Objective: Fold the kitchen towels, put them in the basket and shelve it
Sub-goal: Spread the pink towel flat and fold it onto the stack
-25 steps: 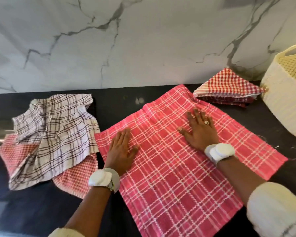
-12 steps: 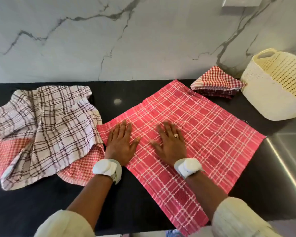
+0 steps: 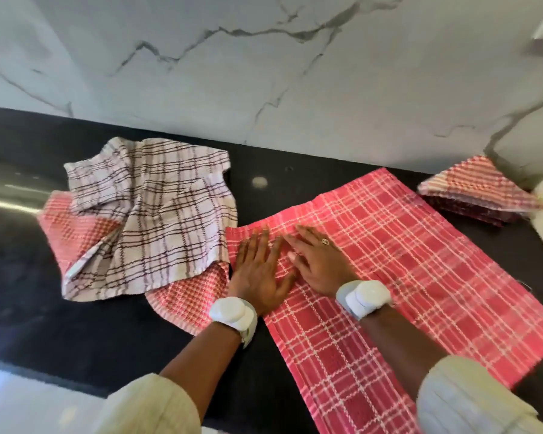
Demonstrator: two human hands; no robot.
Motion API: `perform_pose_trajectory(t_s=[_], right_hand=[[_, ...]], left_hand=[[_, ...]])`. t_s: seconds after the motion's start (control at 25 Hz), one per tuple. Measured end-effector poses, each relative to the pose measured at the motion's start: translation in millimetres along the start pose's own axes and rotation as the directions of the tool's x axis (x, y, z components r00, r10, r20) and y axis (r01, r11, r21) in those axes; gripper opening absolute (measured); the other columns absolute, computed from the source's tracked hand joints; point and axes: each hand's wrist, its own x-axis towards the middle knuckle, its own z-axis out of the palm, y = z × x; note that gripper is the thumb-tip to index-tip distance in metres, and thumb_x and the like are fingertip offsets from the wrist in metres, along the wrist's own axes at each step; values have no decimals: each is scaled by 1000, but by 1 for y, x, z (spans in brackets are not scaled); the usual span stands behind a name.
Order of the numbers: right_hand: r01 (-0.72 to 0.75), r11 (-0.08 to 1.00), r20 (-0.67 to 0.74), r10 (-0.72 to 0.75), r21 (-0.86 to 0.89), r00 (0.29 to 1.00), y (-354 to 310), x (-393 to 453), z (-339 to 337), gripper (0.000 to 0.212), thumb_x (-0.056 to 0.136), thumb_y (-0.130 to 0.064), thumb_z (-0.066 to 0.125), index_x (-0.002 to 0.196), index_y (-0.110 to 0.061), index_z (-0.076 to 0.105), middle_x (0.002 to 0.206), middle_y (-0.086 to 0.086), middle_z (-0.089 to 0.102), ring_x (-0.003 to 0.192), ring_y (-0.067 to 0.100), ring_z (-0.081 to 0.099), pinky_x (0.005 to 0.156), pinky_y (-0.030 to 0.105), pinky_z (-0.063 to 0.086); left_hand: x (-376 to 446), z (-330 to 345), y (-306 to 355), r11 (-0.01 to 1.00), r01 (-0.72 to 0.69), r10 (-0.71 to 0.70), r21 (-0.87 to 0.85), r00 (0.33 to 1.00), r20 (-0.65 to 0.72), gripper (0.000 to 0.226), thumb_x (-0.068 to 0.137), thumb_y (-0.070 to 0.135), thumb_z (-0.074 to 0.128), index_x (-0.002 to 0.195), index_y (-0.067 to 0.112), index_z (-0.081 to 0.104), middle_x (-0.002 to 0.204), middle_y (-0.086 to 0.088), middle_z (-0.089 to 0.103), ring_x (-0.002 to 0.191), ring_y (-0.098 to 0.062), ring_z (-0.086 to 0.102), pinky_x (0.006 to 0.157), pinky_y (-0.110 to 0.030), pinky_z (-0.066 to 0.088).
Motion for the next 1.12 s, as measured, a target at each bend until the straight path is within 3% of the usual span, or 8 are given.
perform_pose_trajectory(t_s=[0.08,0.2,0.36,0.48,0.68,0.84,0.96,1.12], right_hand=[[111,990,54,-107,-82,993,22,17,3,56,99,-53,18,152,-33,16,162,-3,10,149,22,2,117,35,-4],[57,990,0,-57,-131,998,79,23,-4,71,91,-63,0,154,-32,8,162,-2,5,149,20,-2,116,34,-9],[-112,987,62,120,-118,991,151,38,-34,77,88,-66,6,155,-27,2,162,3,-3,148,24,-7,118,40,-7],[13,999,55,-11,-30,998,131,39,-37,70,94,-61,16,154,-27,8,161,3,1,149,26,-2,118,40,-5],[58,997,-10,-58,-47,998,142,30,-30,67,97,-60,25,154,-26,13,162,-1,7,149,22,3,118,35,-4],[-249,964,28,252,-93,967,208,55,-47,81,94,-66,22,155,-17,1,162,7,-5,149,26,-6,119,39,-6],[-368,929,4,368,38,930,176,63,-61,76,99,-50,35,154,-9,3,161,15,-5,148,31,-6,121,45,1],[-198,943,-236,263,267,936,72,2,-45,68,98,-40,45,153,-16,13,161,8,-4,148,27,-7,118,37,-1]], left_hand=[[0,-4,2,999,38,-38,2,999,-9,79,91,72,12,152,29,-14,159,-3,-20,145,-22,-22,117,-42,-14],[-1,-6,-1,1000,29,-29,10,1000,-2,79,91,73,13,151,32,-14,158,2,-23,145,-21,-24,118,-42,-13],[12,-14,19,981,193,-192,13,981,-34,70,93,66,18,152,30,7,162,1,-6,148,-25,-12,119,-45,-10],[51,-21,62,973,221,-231,-70,946,-229,59,95,49,22,147,21,30,161,-4,12,149,-27,-3,121,-46,-1],[78,10,90,965,255,-259,-56,962,-90,58,100,51,13,154,33,0,162,2,-7,148,-23,-12,119,-42,-9],[85,12,87,961,276,-274,-2,955,-116,61,97,55,3,152,34,-8,160,3,-13,147,-23,-16,118,-43,-11],[88,4,93,964,258,-261,-59,963,-70,62,97,59,5,152,34,-10,161,1,-15,146,-23,-19,119,-45,-10],[62,-15,73,967,218,-251,-130,903,-348,60,100,51,16,153,25,15,158,7,7,149,-22,-6,118,-40,-10]])
